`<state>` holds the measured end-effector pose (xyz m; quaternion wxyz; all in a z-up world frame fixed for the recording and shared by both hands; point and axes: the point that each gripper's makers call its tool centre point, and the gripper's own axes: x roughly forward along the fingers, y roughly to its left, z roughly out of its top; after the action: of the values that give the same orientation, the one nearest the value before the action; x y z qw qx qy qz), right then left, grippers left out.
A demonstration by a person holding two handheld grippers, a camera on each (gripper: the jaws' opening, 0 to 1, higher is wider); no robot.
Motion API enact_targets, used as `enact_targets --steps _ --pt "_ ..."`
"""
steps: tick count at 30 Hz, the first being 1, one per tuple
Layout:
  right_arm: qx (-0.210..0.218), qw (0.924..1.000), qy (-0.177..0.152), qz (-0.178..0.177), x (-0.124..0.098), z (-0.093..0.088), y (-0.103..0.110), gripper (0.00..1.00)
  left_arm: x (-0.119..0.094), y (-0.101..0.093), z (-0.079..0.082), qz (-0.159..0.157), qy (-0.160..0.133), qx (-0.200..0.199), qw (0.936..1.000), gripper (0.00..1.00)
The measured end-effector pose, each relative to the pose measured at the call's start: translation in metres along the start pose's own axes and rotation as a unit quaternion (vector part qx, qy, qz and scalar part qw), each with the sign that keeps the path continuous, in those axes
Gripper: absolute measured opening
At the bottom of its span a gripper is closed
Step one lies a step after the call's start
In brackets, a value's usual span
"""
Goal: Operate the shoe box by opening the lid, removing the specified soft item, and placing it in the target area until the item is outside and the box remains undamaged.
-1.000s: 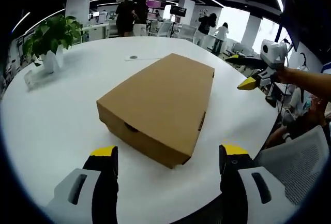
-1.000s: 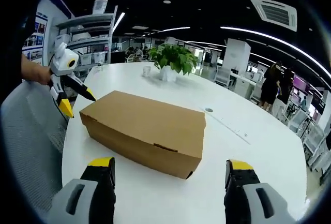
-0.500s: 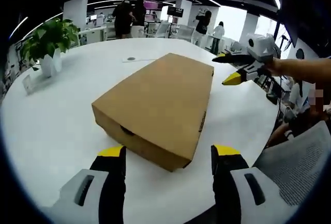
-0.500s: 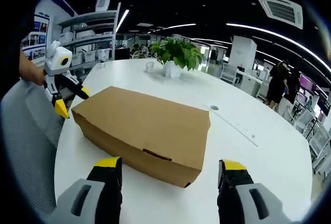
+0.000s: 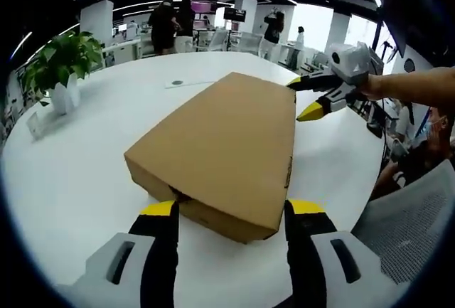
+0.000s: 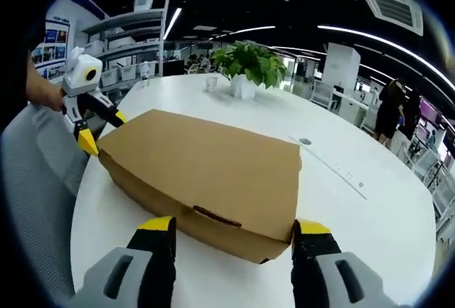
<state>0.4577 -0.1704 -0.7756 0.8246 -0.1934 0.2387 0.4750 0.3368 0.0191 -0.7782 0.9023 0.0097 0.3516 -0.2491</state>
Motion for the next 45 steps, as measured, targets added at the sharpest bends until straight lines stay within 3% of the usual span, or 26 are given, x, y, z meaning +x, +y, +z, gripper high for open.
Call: enact_targets --steps 21,29,45 --pt "0.027 0.9995 -0.001 -0.019 0.002 -0.002 0.001 0.64 0.002 0.008 0.0 -0.004 0.024 0.021 0.9995 0.62" --pt "0.046 0.9985 -0.009 -0.03 0.0 -0.002 0.007 0.64 0.002 0.013 -0.003 -0.009 0.043 0.049 0.9978 0.62" --pt "0.07 0.9954 -0.012 -0.065 0.001 0.002 0.031 0.62 -0.005 0.032 -0.008 -0.027 0.065 0.074 0.9948 0.62"
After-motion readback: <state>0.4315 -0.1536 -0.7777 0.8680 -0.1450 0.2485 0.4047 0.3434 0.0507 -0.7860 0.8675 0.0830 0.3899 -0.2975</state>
